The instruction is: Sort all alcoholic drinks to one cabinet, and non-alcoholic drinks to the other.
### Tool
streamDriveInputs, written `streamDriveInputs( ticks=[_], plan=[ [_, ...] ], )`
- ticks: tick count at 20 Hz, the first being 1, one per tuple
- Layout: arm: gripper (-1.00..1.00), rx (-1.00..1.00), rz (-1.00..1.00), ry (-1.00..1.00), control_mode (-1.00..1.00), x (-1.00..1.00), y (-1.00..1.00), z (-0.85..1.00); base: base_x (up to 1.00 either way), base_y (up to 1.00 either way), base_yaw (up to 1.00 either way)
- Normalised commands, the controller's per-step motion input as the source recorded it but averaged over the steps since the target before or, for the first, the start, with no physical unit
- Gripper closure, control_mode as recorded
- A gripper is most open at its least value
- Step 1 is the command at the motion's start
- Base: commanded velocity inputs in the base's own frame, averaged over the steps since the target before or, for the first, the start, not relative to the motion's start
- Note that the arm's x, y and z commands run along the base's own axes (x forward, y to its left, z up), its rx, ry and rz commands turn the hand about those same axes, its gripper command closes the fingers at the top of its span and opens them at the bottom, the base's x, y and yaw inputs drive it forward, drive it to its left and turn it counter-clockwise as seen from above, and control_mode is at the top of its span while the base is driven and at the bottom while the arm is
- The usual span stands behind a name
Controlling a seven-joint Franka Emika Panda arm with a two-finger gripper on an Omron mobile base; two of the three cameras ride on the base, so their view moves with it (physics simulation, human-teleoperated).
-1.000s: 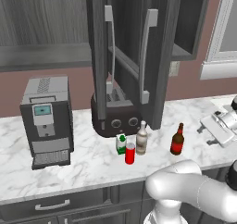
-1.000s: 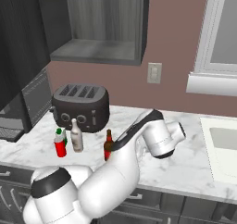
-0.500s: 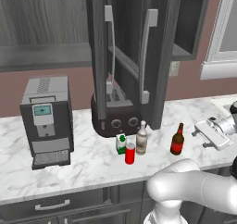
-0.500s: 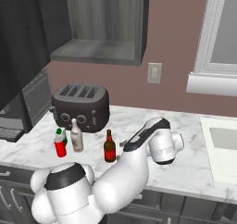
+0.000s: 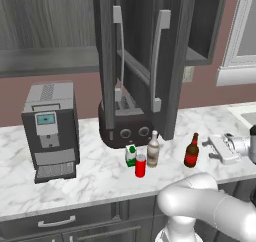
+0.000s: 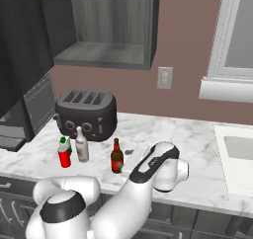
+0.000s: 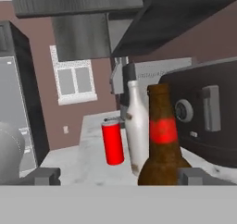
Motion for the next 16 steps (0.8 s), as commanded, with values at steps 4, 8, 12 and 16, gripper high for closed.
streamDriveInputs(
  ticks=[4,8,12,16],
  plan=[
    [-1.00,0.04,-0.18,0.00,-1.00,0.08,0.00,-0.08,0.00,0.00,0.00],
    [-1.00,0.00,-0.05,0.00,-1.00,0.03,-0.01,-0.19,0.00,0.00,0.00],
    [-1.00,0.00,0.00,0.00,-1.00,0.21,0.00,-0.19,0.00,0.00,0.00],
    [-1.00,0.00,0.00,0.00,-1.00,0.31,-0.05,-0.11,0.00,0.00,0.00]
  ],
)
